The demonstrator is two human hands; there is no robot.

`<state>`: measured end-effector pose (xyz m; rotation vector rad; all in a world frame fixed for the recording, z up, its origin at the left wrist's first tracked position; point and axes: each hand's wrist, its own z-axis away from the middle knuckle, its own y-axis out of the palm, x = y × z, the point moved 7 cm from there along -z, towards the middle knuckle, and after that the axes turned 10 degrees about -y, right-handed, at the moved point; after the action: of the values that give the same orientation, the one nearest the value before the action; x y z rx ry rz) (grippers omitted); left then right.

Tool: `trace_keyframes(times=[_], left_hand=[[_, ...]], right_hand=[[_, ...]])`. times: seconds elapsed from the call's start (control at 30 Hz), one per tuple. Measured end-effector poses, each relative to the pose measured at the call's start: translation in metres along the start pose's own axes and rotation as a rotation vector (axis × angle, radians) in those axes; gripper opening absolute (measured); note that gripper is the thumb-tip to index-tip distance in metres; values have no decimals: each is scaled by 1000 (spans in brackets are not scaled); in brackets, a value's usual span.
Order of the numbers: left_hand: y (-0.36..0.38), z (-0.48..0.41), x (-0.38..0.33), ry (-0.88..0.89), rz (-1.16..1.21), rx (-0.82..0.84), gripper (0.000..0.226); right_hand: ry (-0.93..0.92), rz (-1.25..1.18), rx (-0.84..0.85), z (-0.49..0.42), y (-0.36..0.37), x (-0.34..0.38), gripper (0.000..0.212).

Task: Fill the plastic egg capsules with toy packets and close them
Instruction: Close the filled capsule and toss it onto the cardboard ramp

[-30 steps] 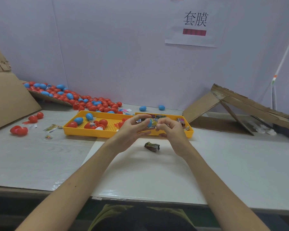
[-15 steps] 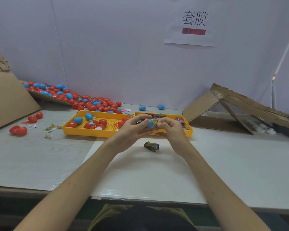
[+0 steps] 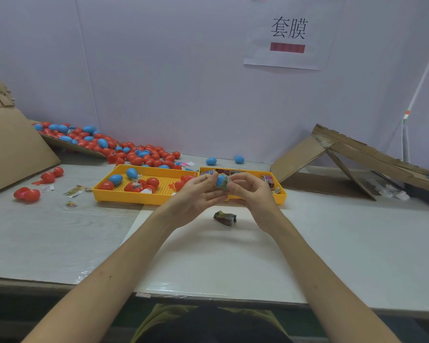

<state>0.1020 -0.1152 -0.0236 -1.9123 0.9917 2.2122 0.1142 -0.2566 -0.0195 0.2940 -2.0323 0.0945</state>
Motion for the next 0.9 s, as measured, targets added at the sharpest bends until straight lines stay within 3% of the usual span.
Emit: trace_keyframes(times=[0.3, 0.47, 0.63, 0.9], left_hand=[[4, 5, 0, -20, 50, 68, 44], [5, 5, 1, -31, 66, 78, 48], [1, 4, -2, -18, 51, 35, 42], [6, 6, 2, -55, 76, 35, 49]], right_hand=[[-31, 12, -18, -1, -2, -3, 45], [-65, 0, 1, 0, -2, 1, 21], [-7, -131, 15, 0, 4, 0, 25], [-3, -108, -34, 1, 0, 1, 42]])
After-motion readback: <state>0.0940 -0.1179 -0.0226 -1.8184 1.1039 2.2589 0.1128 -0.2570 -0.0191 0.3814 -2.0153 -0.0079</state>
